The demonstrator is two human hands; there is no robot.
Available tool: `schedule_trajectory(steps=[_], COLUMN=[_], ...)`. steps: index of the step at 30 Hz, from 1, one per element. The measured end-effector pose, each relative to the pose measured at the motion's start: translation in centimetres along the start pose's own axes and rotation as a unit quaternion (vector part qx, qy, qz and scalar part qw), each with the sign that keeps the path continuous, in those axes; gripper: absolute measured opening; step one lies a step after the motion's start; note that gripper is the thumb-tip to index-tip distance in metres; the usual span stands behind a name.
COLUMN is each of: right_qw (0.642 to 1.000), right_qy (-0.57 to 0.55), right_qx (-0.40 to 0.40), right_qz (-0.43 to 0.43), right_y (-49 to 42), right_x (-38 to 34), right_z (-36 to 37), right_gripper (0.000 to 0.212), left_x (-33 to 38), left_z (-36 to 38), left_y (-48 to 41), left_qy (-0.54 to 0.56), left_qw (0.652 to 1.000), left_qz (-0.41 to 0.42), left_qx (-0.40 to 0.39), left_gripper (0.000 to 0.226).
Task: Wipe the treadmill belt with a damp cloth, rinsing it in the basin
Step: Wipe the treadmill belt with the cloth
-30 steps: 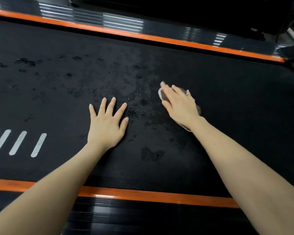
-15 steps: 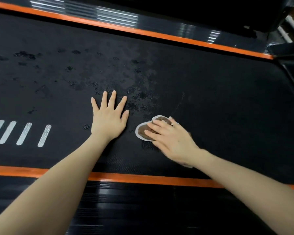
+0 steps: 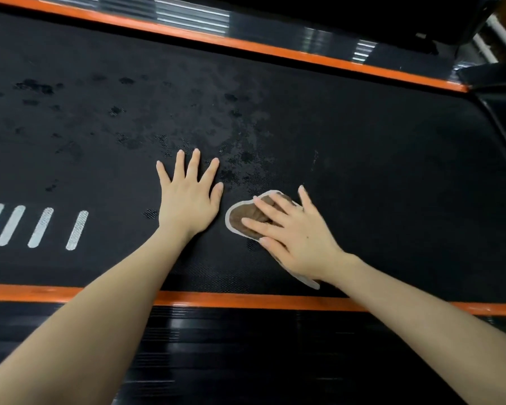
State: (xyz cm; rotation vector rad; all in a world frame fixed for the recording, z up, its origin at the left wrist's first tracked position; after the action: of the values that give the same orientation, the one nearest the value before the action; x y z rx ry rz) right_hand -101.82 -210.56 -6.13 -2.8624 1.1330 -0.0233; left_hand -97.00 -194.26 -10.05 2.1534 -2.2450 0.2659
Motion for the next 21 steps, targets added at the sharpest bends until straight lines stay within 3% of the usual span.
schedule_trajectory(steps=[4, 8, 10, 12, 15, 18, 21], right_qw=[0.989, 0.987, 0.995, 0.997, 0.959, 0.952, 0.971], right_qy=[0.02, 0.0, 0.006, -0.016, -0.046, -0.022, -0.005], right_qx=[-0.033, -0.062, -0.043, -0.011, -0.024, -0.011, -0.029], right_qz=[-0.141, -0.15, -0.086, 0.074, 0.277, 0.306, 0.237], right_y=[-0.8, -2.0, -3.2, -4.6, -4.5, -3.8, -3.6], right_x=[0.0, -0.4, 1.5, 5.3, 8.0, 4.7, -0.4], right_z=[0.5, 2.5, 2.2, 1.5, 2.4, 1.8, 2.0], right_gripper=[0.039, 0.038, 0.041, 0.044, 0.056, 0.052, 0.057], left_x=[-0.1, -0.2, -0.2, -0.2, -0.1, -0.1, -0.2], left_z=[0.0, 0.1, 0.2, 0.2, 0.1, 0.0, 0.1], left_y=[-0.1, -0.1, -0.1, -0.1, -0.1, -0.1, -0.1], left_qy=[0.008, 0.001, -0.003, -0.005, -0.003, -0.003, -0.003], left_qw=[1.0, 1.0, 1.0, 1.0, 1.0, 1.0, 1.0], left_qz=[-0.002, -0.004, -0.004, -0.005, -0.005, -0.007, -0.009], left_qx=[0.002, 0.003, -0.001, -0.003, -0.002, -0.004, -0.012], left_gripper=[0.052, 0.058, 0.062, 0.061, 0.053, 0.054, 0.054])
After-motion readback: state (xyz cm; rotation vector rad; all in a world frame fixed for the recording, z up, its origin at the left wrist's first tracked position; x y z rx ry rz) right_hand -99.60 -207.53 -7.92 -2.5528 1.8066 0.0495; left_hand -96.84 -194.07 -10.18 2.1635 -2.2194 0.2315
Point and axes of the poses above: each hand's wrist, its own y-axis away from the middle knuckle, its own z-axis out of the palm, x = y × z, the point moved 9 cm from there along -y, towards the middle knuckle, and after that the axes turned 7 degrees about z, right-handed, at the moved point
